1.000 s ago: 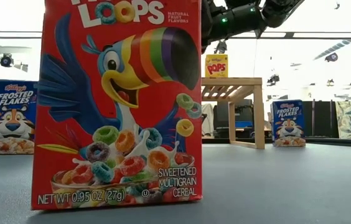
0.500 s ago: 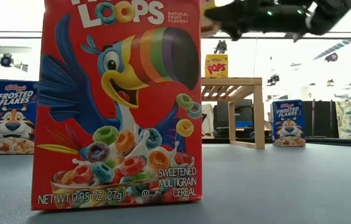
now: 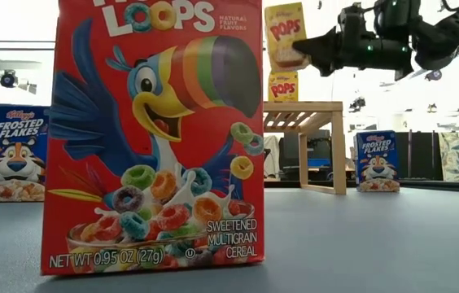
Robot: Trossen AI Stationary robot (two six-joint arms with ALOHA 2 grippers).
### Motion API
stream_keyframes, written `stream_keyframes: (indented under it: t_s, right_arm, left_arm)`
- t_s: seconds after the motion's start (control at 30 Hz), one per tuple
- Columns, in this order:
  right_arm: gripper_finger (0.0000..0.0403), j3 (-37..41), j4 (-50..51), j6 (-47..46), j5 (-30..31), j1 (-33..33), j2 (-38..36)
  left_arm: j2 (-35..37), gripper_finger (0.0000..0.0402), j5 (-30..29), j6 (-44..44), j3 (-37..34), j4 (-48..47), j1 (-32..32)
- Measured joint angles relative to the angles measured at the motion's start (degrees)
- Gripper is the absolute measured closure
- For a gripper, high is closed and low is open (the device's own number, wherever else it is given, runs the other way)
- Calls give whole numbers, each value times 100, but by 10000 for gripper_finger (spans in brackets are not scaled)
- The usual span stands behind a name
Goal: Stack cereal on shelf
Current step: Put the top yellow cereal box on the shelf aligned with the other yellow cereal box
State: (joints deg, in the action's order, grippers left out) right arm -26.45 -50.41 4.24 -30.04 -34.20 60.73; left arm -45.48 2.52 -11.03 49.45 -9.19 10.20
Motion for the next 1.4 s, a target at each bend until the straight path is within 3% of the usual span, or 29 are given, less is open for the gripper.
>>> stream_keyframes:
  t_s: [0.23, 0.6, 0.9, 1.4]
  right_arm:
    - [247, 138, -84, -69, -190, -532, 250]
    - [247, 604, -1649, -426, -217, -877, 930]
    - [251, 483, -1938, -840, -1103, -1504, 1466]
    - [250, 314, -2174, -661, -1201, -1549, 2092]
  left_arm:
    - [59, 135, 1, 0, -65, 19, 2]
    - [40, 135, 10, 23, -74, 23, 2]
    - [-61, 135, 10, 42, -74, 22, 2]
    - [-195, 135, 10, 24, -74, 21, 2]
